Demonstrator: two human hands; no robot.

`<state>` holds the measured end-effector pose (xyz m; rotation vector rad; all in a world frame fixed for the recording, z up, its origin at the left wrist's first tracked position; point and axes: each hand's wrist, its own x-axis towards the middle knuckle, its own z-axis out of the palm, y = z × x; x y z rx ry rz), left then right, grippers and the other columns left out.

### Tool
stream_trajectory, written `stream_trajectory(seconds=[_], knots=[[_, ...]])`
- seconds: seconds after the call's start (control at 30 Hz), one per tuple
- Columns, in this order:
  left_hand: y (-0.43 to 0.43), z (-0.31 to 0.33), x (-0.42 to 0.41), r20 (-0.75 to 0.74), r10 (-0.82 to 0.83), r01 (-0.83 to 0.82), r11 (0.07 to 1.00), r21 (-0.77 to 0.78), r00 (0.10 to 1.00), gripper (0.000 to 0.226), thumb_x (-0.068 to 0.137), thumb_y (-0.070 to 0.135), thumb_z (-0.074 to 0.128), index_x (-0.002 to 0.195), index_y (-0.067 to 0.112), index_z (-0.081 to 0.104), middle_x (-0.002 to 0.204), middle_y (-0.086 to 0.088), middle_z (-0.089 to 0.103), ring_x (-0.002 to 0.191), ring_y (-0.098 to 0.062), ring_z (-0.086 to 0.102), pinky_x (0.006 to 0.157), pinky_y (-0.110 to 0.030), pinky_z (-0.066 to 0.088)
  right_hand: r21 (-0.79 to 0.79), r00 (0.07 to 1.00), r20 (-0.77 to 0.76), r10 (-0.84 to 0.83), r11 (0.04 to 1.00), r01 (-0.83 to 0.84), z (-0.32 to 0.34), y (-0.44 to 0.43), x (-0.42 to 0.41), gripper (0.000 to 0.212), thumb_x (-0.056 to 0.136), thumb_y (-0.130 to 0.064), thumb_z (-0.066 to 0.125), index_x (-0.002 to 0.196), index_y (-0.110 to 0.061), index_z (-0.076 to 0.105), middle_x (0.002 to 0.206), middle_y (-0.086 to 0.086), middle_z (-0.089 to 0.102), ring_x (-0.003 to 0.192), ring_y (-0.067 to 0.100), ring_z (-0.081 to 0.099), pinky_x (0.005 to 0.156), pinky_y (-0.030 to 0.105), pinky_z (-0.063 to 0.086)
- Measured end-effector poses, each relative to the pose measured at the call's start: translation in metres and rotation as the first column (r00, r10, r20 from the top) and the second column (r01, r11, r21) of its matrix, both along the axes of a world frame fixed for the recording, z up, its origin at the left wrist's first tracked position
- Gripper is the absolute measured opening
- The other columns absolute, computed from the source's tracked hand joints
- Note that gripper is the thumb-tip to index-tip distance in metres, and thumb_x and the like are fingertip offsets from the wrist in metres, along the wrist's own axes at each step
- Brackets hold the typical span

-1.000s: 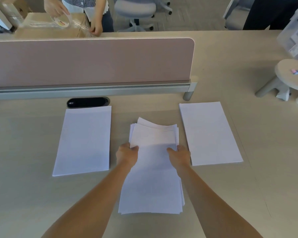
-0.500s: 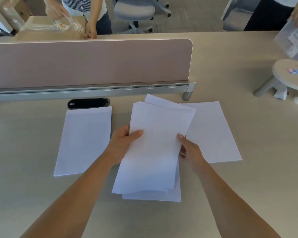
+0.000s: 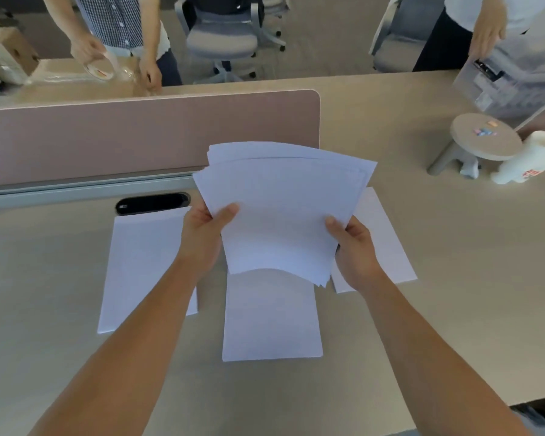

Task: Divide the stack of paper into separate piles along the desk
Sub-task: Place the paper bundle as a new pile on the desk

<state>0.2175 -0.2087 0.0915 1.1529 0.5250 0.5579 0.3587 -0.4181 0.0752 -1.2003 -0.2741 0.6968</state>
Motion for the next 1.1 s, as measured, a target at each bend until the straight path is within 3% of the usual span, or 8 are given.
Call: stream_trajectory(seconds=[0.17, 0.23, 0.33, 0.7, 0.83, 0.9, 1.0, 1.1], knots=[[-0.008, -0.032, -0.023, -0.248, -0.051, 0.039, 0.998, -0.053, 0.968, 0.032, 0.071, 0.021, 0.080, 0.102, 0.016, 0.074, 0.110, -0.011, 0.074, 0.105, -0.033, 0.069, 0.099, -0.060, 0.048, -0.080, 0.998, -0.045, -0.052, 0.996, 0.048, -0.028, -0.002, -0.023, 0.022, 0.083, -0.011, 0.073, 0.104, -0.012, 0.072, 0.105, 0.005, 0.076, 0.100, 0.026, 0.072, 0.079, 0.033, 0.058], [-0.009, -0.033, -0.027, -0.307, -0.083, 0.079, 0.997, -0.028, 0.948, 0.059, 0.059, 0.028, 0.087, 0.114, 0.012, 0.070, 0.112, -0.011, 0.073, 0.106, -0.032, 0.069, 0.096, -0.058, 0.050, -0.101, 0.998, -0.036, -0.057, 0.994, 0.053, -0.028, 0.000, -0.028, 0.018, 0.088, -0.005, 0.069, 0.104, -0.012, 0.072, 0.105, 0.005, 0.076, 0.098, 0.022, 0.072, 0.082, 0.034, 0.057], [-0.006, -0.030, -0.030, -0.369, -0.057, 0.082, 0.995, 0.052, 0.928, 0.056, 0.062, 0.017, 0.091, 0.113, 0.015, 0.069, 0.107, -0.005, 0.075, 0.103, -0.025, 0.070, 0.095, -0.051, 0.054, -0.140, 0.999, -0.033, -0.041, 0.989, 0.036, -0.020, 0.003, -0.030, 0.013, 0.086, -0.005, 0.072, 0.097, -0.012, 0.074, 0.099, 0.005, 0.077, 0.093, 0.023, 0.073, 0.083, 0.038, 0.057], [0.010, -0.011, -0.041, -0.193, -0.149, 0.148, 0.989, -0.019, 0.970, 0.054, 0.053, 0.019, 0.086, 0.105, 0.014, 0.073, 0.104, -0.007, 0.076, 0.098, -0.026, 0.072, 0.083, -0.038, 0.055, -0.188, 0.991, 0.134, 0.009, 0.982, 0.017, -0.013, 0.017, -0.035, 0.012, 0.078, -0.012, 0.082, 0.087, -0.018, 0.077, 0.090, 0.001, 0.078, 0.089, 0.029, 0.073, 0.082, 0.045, 0.059], [0.026, -0.011, -0.048, -0.204, -0.220, 0.236, 0.970, 0.056, 0.954, 0.071, 0.060, 0.004, 0.088, 0.122, 0.025, 0.061, 0.100, 0.006, 0.075, 0.098, -0.014, 0.071, 0.083, -0.027, 0.056, -0.206, 0.982, 0.170, 0.087, 0.977, -0.050, -0.016, 0.012, -0.033, 0.041, 0.058, -0.031, 0.090, 0.095, -0.019, 0.077, 0.102, 0.010, 0.077, 0.097, 0.032, 0.073, 0.085, 0.048, 0.059], [0.022, -0.013, -0.047, -0.233, -0.227, 0.247, 0.967, 0.060, 0.946, 0.067, 0.059, 0.005, 0.089, 0.119, 0.022, 0.064, 0.101, 0.002, 0.076, 0.098, -0.018, 0.072, 0.088, -0.036, 0.057, -0.171, 0.983, 0.139, 0.121, 0.981, -0.097, -0.015, 0.011, -0.032, 0.049, 0.053, -0.033, 0.093, 0.097, -0.019, 0.078, 0.104, 0.010, 0.077, 0.098, 0.029, 0.074, 0.084, 0.043, 0.059], [0.008, -0.010, -0.039, -0.248, -0.207, 0.230, 0.971, 0.068, 0.946, 0.063, 0.054, 0.021, 0.091, 0.113, 0.012, 0.071, 0.111, -0.012, 0.073, 0.105, -0.032, 0.069, 0.096, -0.054, 0.052, -0.091, 0.992, 0.085, 0.091, 0.992, -0.084, -0.006, 0.014, -0.035, 0.024, 0.070, -0.020, 0.087, 0.092, -0.018, 0.078, 0.098, 0.006, 0.078, 0.092, 0.026, 0.073, 0.077, 0.039, 0.058], [0.006, -0.002, -0.032, -0.237, -0.142, 0.166, 0.982, 0.085, 0.961, 0.044, 0.053, 0.019, 0.090, 0.095, 0.013, 0.077, 0.100, -0.010, 0.076, 0.095, -0.029, 0.073, 0.089, -0.046, 0.056, -0.043, 0.997, 0.072, 0.028, 0.999, -0.025, 0.000, 0.014, -0.032, 0.011, 0.074, -0.019, 0.079, 0.085, -0.019, 0.079, 0.092, 0.001, 0.078, 0.085, 0.020, 0.074, 0.073, 0.036, 0.059]])
